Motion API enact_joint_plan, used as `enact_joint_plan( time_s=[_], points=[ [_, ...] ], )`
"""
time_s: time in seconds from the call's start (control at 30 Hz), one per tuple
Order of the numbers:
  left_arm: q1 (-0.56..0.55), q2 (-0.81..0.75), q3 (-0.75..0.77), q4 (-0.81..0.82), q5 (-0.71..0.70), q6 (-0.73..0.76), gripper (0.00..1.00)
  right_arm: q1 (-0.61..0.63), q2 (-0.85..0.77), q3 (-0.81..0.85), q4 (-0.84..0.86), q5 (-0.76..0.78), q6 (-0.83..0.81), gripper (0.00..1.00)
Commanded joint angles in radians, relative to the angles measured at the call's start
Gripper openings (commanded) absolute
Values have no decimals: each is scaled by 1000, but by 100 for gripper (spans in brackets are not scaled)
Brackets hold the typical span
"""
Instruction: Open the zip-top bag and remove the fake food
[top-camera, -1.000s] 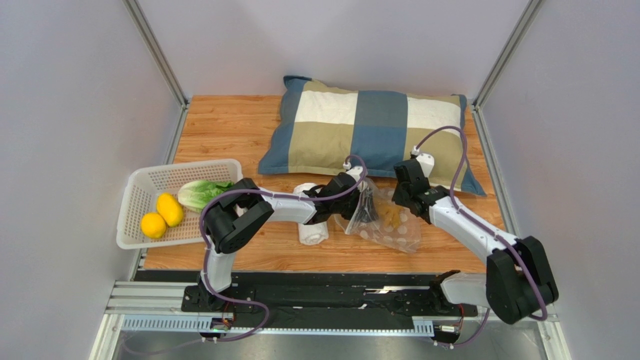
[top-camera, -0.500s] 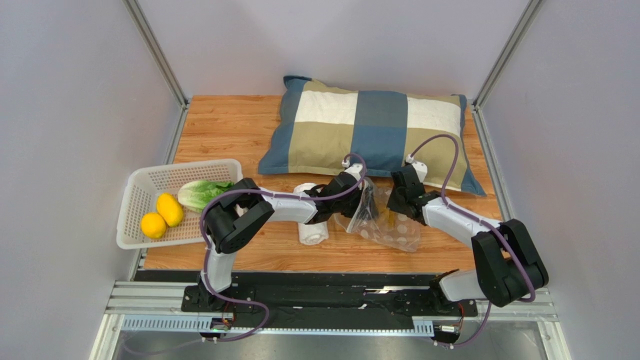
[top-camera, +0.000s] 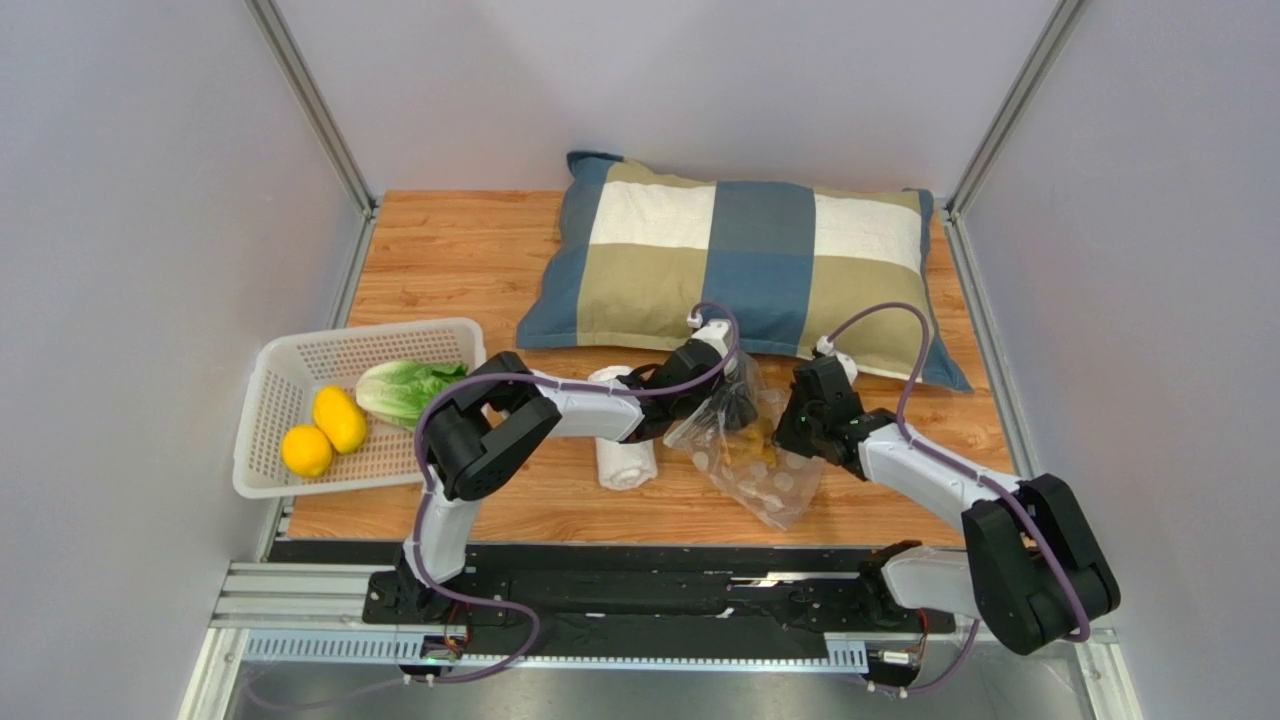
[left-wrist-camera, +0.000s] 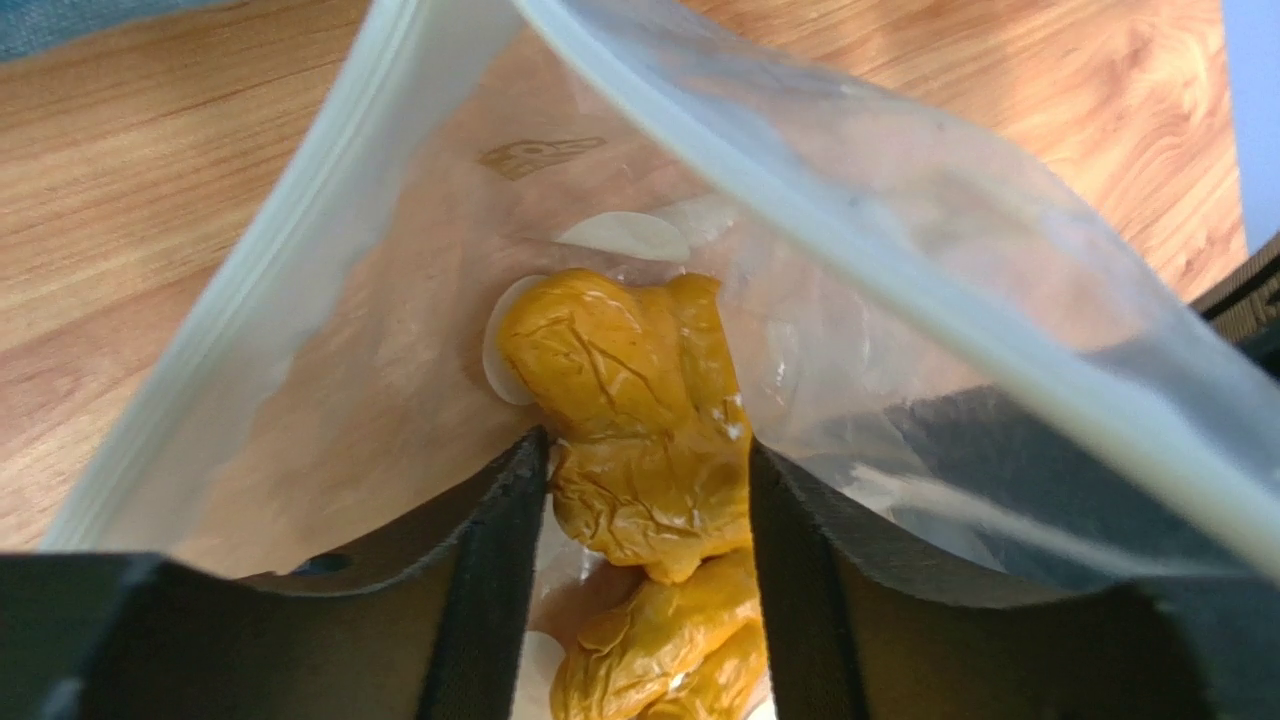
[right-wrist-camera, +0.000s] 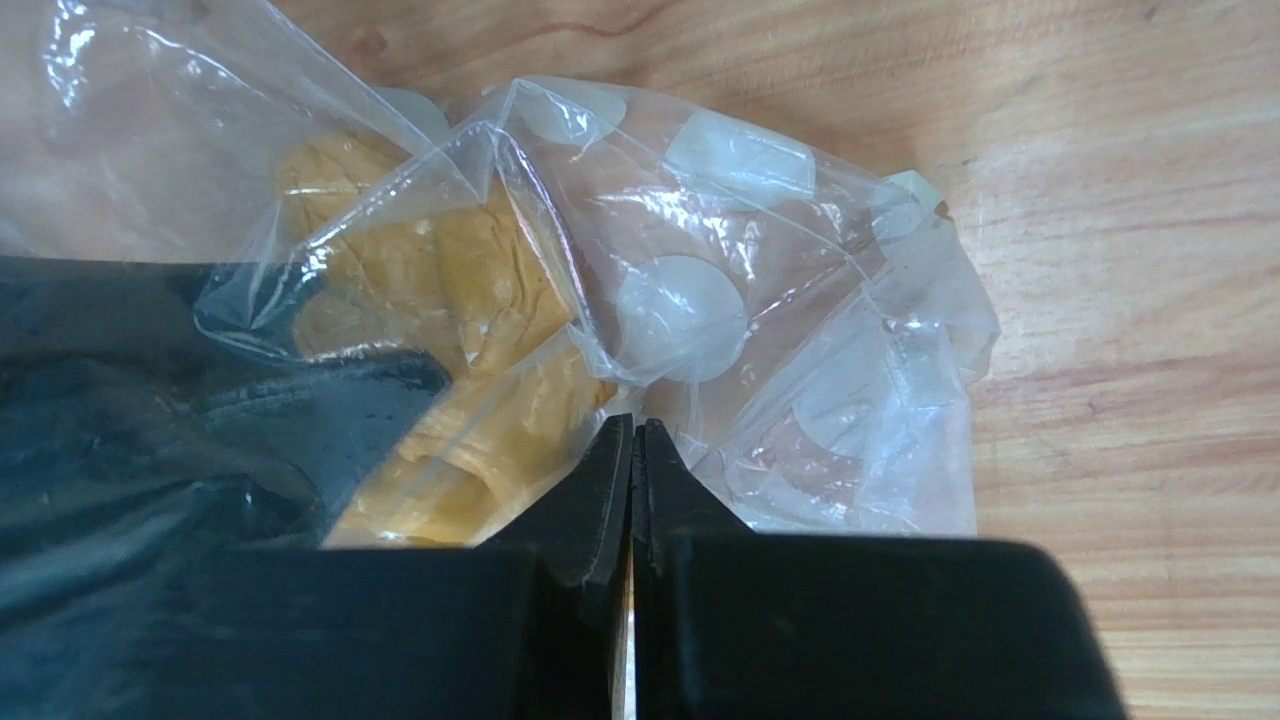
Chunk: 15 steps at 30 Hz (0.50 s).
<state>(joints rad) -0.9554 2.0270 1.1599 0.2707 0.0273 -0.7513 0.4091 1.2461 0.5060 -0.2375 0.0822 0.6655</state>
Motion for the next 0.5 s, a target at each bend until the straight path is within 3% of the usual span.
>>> enact_joint_plan(
  time_s=[0.0,0.1,0.2,0.33,0.47],
  points=[
    [1,13,23,-44,-21,39,45,2,-51,-6,-16,-9,11,0],
    [1,1,11,-42,-18,56,35,2,-79,-9,-34,16,6,0],
    [1,-1,4,-42,-17,64,14,0,-88,-4,-40,18,8,0],
    [3,-20,-26,-16,-7,63,3,2,-96,3,-65,30,9,0],
    [1,-59,-48,-36,-15,73,0,2,-131,6,-118,97,22,0]
  ],
)
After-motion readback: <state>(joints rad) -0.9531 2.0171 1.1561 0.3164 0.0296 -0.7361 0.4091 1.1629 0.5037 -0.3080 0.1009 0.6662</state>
